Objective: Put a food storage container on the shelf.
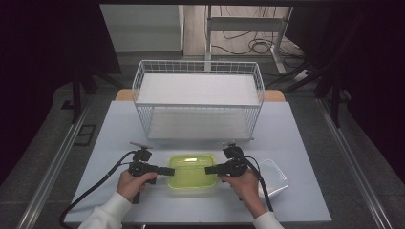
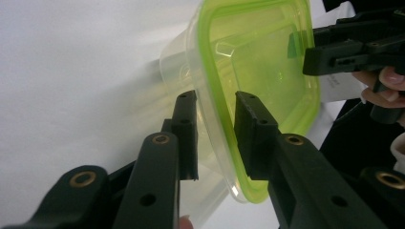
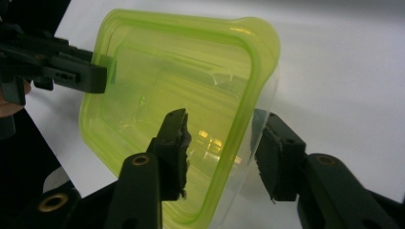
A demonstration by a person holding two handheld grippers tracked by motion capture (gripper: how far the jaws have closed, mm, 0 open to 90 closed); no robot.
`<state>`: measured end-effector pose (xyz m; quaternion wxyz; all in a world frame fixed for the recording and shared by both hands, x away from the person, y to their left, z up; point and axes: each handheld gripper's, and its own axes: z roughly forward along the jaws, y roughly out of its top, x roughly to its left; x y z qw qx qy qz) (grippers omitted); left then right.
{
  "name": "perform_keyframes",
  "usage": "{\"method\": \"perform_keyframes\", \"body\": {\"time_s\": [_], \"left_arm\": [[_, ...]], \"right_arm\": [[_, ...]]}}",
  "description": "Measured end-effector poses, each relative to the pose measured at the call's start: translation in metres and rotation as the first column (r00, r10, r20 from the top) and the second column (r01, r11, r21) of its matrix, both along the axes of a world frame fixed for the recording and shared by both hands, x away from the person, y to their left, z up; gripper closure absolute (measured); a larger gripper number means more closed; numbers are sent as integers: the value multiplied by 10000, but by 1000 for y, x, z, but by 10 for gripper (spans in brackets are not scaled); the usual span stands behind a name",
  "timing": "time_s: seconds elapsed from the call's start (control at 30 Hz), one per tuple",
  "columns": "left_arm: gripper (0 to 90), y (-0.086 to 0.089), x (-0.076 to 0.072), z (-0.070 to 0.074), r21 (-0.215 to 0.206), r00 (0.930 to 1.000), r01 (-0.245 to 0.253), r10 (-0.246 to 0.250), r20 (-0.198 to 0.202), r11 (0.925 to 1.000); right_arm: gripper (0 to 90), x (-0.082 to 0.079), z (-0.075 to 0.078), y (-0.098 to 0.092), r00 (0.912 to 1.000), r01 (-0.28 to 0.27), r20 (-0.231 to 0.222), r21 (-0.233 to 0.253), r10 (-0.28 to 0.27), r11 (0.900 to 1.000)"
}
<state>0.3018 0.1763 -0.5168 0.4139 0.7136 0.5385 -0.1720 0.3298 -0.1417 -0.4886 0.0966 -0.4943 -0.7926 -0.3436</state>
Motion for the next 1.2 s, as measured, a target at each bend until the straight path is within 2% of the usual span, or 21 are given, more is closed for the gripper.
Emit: {"method": "perform_keyframes", "body": {"time_s": [0.07, 0.13, 0.17, 0.2, 0.33, 0.37, 0.4, 0.5, 0.57, 0.6, 0.63, 0.7, 0.77, 0.83, 0.87, 1.07, 1.17, 1.2], "left_arm": [[728, 0, 0, 1, -37, 10000, -47, 47, 8, 10000], [747, 1, -1, 2, -51, 10000, -22, 22, 75, 10000], [756, 2, -2, 3, -56, 9998, -62, 63, 208, 10000], [765, 2, -3, 3, -105, 9997, -61, 63, 246, 9999], [779, 4, -4, 5, -315, 9992, 15, -2, 408, 9995], [782, 5, -6, 8, -275, 9986, 38, -23, 521, 9996], [782, 5, -6, 8, -275, 9986, 38, -23, 521, 9996], [782, 8, -9, 13, -368, 9970, -22, 51, 767, 9993], [782, 10, -12, 21, -476, 9945, -89, 138, 1035, 9988], [781, 10, -12, 21, -476, 9945, -89, 138, 1035, 9988], [781, 10, -14, 25, -410, 9926, -104, 152, 1203, 9991], [780, 12, -16, 31, -491, 9901, -138, 205, 1392, 9987], [779, 13, -18, 38, -473, 9861, -149, 225, 1649, 9988], [779, 12, -21, 44, -385, 9792, -147, 222, 2018, 9991], [779, 12, -21, 44, -385, 9792, -147, 222, 2018, 9991], [778, 8, -26, 55, -156, 9651, -134, 170, 2613, 9998], [778, 6, -27, 58, -194, 9604, -129, 178, 2779, 9997], [778, 6, -28, 61, -159, 9567, -116, 158, 2906, 9998]], "right_arm": [[591, -1, 1, -1, 9999, 78, 89, 61, -79, 10000], [645, -3, 6, -3, 9993, 227, 285, 225, -234, 9995], [717, -4, 7, -3, 9987, 294, 401, 205, -302, 9994], [720, -6, 9, -5, 9977, 289, 599, 206, -301, 9994], [745, -7, 12, -7, 9961, 301, 818, 356, -330, 9989], [752, -8, 14, -9, 9962, 258, 810, 598, -306, 9979], [752, -8, 14, -9, 9962, 258, 810, 598, -306, 9979], [759, -10, 19, -11, 9945, 53, 1033, 1039, -161, 9946], [759, -11, 23, -12, 9929, -81, 1187, 1163, -58, 9932], [759, -11, 23, -12, 9929, -81, 1187, 1163, -58, 9932], [759, -12, 27, -12, 9902, -251, 1397, 1208, 80, 9924], [759, -13, 29, -12, 9891, -310, 1463, 1211, 131, 9922], [758, -16, 35, -12, 9847, -504, 1724, 1329, 269, 9898], [758, -17, 38, -13, 9818, -567, 1872, 1341, 309, 9893], [758, -17, 38, -13, 9818, -567, 1872, 1341, 309, 9893], [759, -21, 46, -17, 9686, -775, 2451, 1339, 427, 9880], [758, -22, 48, -18, 9658, -820, 2552, 1370, 448, 9872], [758, -22, 50, -19, 9640, -848, 2618, 1381, 462, 9868]]}}
